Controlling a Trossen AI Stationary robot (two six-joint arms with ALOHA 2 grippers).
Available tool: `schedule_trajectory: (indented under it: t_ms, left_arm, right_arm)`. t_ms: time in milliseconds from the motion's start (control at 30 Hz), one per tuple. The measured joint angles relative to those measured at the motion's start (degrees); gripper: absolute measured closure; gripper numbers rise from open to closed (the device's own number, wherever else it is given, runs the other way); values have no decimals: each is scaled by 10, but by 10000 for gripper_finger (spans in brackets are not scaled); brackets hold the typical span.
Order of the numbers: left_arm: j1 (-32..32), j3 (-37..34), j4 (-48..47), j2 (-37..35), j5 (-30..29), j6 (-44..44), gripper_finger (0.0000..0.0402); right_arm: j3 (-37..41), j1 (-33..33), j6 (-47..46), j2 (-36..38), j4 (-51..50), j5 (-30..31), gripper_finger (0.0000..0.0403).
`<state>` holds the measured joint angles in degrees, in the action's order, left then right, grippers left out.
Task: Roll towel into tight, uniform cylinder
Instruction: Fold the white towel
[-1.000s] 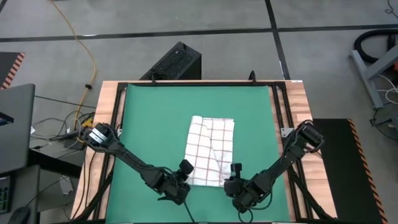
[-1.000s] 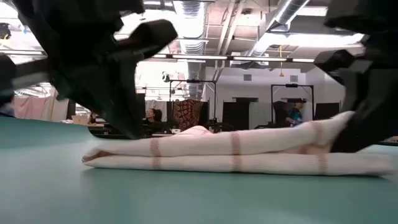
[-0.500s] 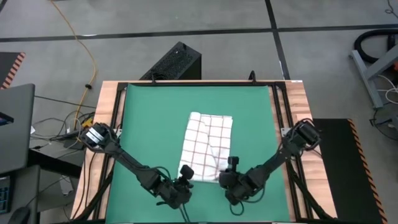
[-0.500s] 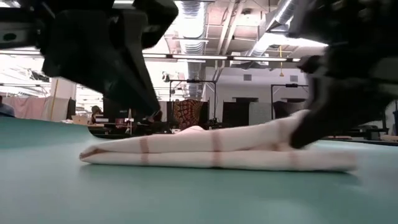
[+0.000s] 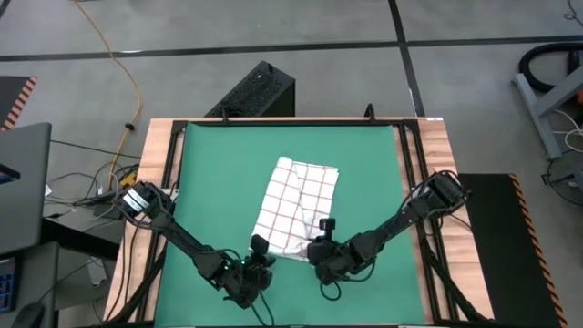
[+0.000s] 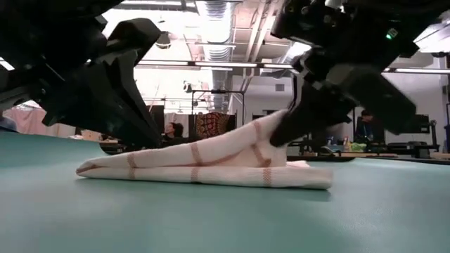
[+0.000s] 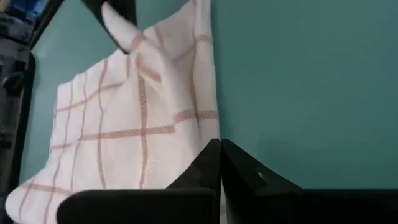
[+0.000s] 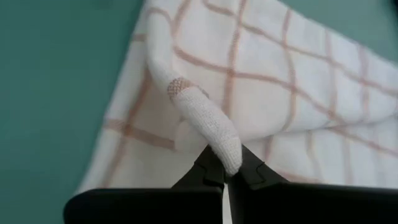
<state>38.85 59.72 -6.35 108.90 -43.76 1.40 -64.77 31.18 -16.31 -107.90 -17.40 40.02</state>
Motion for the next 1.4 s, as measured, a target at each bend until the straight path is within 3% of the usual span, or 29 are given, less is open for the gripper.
schedule_trajectory:
  t_ms: [567, 933, 1400]
  left_arm:
    - [-5, -33, 44, 0, -14, -9, 401]
    - [-13, -33, 64, 0, -17, -2, 401]
    - [-38, -33, 18, 0, -18, -46, 401]
  right_arm:
    - [-65, -14, 27, 5, -88, 59, 388]
    - [-107, -32, 78, 5, -109, 67, 388]
    - [-119, -17, 44, 5, -182, 81, 388]
